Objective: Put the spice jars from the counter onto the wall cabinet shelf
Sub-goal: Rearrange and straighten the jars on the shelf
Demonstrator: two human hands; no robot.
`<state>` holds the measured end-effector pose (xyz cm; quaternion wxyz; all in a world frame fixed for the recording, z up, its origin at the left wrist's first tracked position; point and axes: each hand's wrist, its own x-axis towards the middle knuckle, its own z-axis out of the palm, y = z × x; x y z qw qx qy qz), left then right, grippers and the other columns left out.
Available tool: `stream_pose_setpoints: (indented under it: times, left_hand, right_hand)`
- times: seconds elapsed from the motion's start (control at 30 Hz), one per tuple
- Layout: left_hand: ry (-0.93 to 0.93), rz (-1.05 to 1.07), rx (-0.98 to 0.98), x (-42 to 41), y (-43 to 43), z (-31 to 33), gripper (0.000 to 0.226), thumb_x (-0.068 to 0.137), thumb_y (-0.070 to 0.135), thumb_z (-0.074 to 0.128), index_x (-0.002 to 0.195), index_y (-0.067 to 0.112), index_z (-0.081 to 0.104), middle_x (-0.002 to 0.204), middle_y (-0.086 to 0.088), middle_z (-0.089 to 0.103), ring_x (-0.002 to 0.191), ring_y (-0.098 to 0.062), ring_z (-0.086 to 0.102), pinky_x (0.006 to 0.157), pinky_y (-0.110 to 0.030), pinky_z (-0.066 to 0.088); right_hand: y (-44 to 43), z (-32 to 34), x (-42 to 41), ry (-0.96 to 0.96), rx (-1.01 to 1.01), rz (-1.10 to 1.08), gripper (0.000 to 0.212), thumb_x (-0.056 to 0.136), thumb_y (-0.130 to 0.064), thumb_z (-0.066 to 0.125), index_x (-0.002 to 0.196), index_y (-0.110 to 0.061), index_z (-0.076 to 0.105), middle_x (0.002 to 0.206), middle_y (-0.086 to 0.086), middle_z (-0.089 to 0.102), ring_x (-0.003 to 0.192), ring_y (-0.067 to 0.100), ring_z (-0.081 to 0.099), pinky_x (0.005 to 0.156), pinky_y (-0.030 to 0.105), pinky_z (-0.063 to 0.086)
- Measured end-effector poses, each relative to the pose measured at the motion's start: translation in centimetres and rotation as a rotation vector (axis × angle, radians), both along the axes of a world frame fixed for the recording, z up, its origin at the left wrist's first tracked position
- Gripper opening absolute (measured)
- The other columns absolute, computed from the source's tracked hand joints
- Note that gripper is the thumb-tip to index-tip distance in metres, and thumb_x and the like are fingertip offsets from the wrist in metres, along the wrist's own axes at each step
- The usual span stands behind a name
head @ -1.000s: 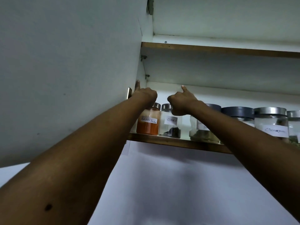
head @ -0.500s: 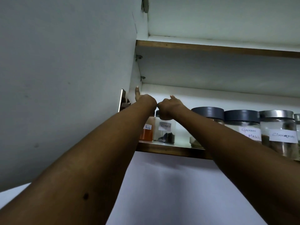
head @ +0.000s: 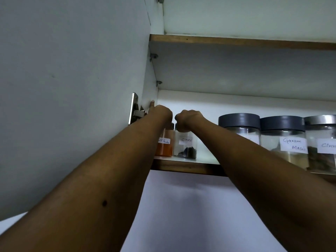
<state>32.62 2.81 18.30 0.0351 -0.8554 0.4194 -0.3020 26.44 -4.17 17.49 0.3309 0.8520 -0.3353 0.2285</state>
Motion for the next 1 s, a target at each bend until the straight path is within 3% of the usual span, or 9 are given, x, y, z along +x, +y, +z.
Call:
stream_pose_setpoints:
  times: [0.07,0.17,0.2,0.33,0.5,0.6,0.73,0.87,1.0]
  left_hand:
    - [0.022,0.021,-0.018,0.1,-0.3,-0.2,0.032,0.097,0.020,0.040,0.124,0.005,0.050,0.108,-0.010,0.062,0.124,-0.029,0.048,0.116,-0.048,0.001]
    - [-0.039,-0.046,-0.022,0.0,-0.7,-0.6,0.039,0.100,0.019,0.034,0.133,0.000,0.044,0.137,-0.015,0.050,0.130,-0.028,0.043,0.098,-0.028,0.035]
    - [-0.010,-0.097,-0.049,-0.4,-0.8,-0.7,0.040,0.100,0.018,0.036,0.136,0.000,0.041,0.141,-0.016,0.045,0.132,-0.029,0.041,0.094,-0.028,0.037]
    - [0.109,-0.011,-0.070,0.5,-1.3,-1.1,0.042,0.098,0.022,0.040,0.137,0.007,0.037,0.140,-0.014,0.047,0.132,-0.030,0.039,0.115,-0.044,0.011]
    - [0.101,-0.026,-0.033,0.7,-1.4,-1.0,0.040,0.098,0.020,0.040,0.134,0.005,0.042,0.139,-0.014,0.048,0.119,-0.024,0.049,0.112,-0.039,0.024]
    - [0.063,-0.017,-0.008,0.9,-1.5,-1.1,0.041,0.098,0.022,0.040,0.136,0.006,0.040,0.140,-0.014,0.047,0.129,-0.027,0.044,0.113,-0.041,0.020]
    - [0.071,0.029,0.014,0.4,-1.7,-1.4,0.051,0.097,0.027,0.043,0.144,0.011,0.029,0.150,-0.015,0.032,0.140,-0.031,0.025,0.116,-0.049,0.007]
    - [0.243,-0.138,-0.241,-0.1,-1.4,-1.3,0.078,0.096,0.023,0.050,0.150,0.012,-0.004,0.156,-0.017,-0.018,0.144,-0.031,-0.013,0.117,-0.046,0.004]
    - [0.228,-0.254,-0.306,-2.1,0.0,0.1,0.073,0.093,0.008,0.043,0.149,0.008,-0.003,0.157,-0.013,-0.014,0.145,-0.028,-0.011,0.117,-0.045,0.005]
  right_hand:
    - [-0.4,-0.1,0.4,-0.002,0.023,-0.014,0.032,0.095,-0.026,0.042,0.121,-0.011,0.053,0.122,0.009,0.055,0.111,0.027,0.055,0.079,0.032,0.037]
    - [-1.4,-0.3,0.9,-0.012,0.075,-0.025,0.035,0.096,-0.027,0.040,0.126,-0.010,0.047,0.126,0.010,0.053,0.115,0.027,0.053,0.086,0.035,0.041]
    - [-1.8,-0.4,1.1,-0.013,0.092,-0.027,0.037,0.096,-0.027,0.039,0.129,-0.010,0.044,0.129,0.011,0.051,0.117,0.028,0.052,0.089,0.036,0.041]
    - [-2.5,-0.5,1.8,-0.010,0.129,-0.024,0.040,0.097,-0.027,0.038,0.133,-0.010,0.039,0.133,0.011,0.049,0.121,0.028,0.049,0.094,0.038,0.040]
    - [-2.5,0.0,1.6,-0.006,0.163,0.002,0.040,0.097,-0.029,0.041,0.131,-0.008,0.042,0.131,0.013,0.049,0.118,0.029,0.050,0.094,0.039,0.042]
    - [-2.4,0.0,1.6,-0.007,0.170,0.004,0.040,0.097,-0.030,0.041,0.131,-0.009,0.043,0.131,0.013,0.049,0.118,0.029,0.050,0.090,0.038,0.041]
    - [-2.2,0.1,1.4,0.012,0.202,-0.040,0.042,0.098,-0.031,0.039,0.135,-0.011,0.040,0.138,0.012,0.046,0.124,0.029,0.047,0.094,0.039,0.039]
    - [-1.1,1.2,-0.4,-0.004,0.075,-0.022,0.060,0.096,-0.029,0.047,0.145,-0.005,0.021,0.148,0.017,0.035,0.138,0.029,0.031,0.116,0.040,0.016]
    - [2.0,3.3,-2.7,-0.045,-0.156,0.065,0.033,0.093,-0.019,0.046,0.124,-0.010,0.051,0.126,0.013,0.056,0.117,0.029,0.053,0.103,0.042,0.036]
